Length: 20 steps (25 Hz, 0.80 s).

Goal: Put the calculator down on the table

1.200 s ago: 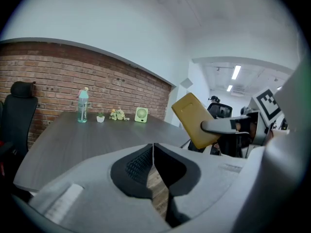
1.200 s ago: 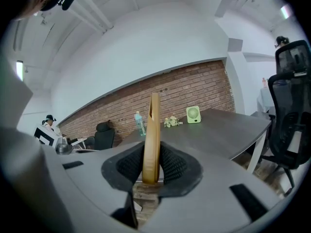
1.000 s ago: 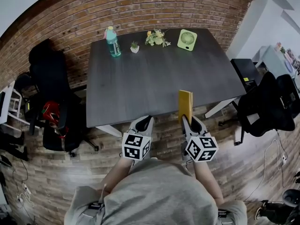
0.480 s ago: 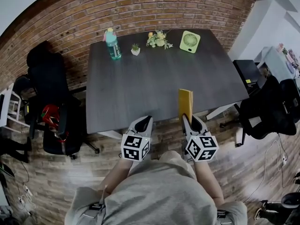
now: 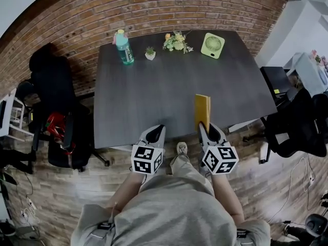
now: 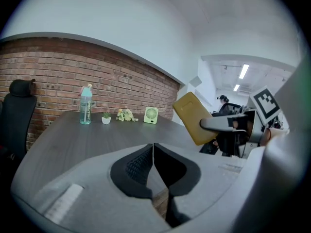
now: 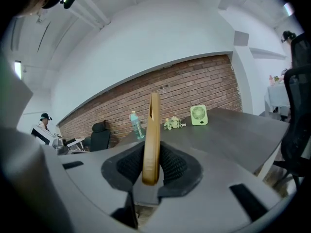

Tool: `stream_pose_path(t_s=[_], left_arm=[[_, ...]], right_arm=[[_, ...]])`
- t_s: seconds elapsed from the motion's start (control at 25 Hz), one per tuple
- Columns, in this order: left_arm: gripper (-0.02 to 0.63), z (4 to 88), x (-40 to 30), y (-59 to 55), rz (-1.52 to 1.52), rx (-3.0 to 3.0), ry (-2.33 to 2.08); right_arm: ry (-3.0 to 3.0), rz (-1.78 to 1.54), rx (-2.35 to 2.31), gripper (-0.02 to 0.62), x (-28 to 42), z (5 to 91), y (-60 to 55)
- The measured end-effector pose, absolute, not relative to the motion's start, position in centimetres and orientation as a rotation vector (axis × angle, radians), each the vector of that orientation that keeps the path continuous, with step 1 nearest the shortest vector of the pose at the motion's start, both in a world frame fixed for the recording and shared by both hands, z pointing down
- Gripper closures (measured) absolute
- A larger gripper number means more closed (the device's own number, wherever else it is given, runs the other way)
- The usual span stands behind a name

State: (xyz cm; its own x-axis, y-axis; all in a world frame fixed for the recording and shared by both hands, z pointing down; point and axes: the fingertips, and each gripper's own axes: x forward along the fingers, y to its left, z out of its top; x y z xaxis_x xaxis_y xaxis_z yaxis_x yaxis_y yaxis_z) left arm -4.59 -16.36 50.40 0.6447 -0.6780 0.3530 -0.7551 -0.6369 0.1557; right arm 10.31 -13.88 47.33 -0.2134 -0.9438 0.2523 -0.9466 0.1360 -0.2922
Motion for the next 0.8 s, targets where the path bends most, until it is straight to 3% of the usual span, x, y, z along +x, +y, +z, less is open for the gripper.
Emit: stream_pose_path(t_s=[0.8], left_arm=[[0.584,50.7,-2.2,-25.9,0.377,2.468,-1.255]], right_arm=[[-2.369,0.672,1.833,0.509,13.7,49.3,-24.6]])
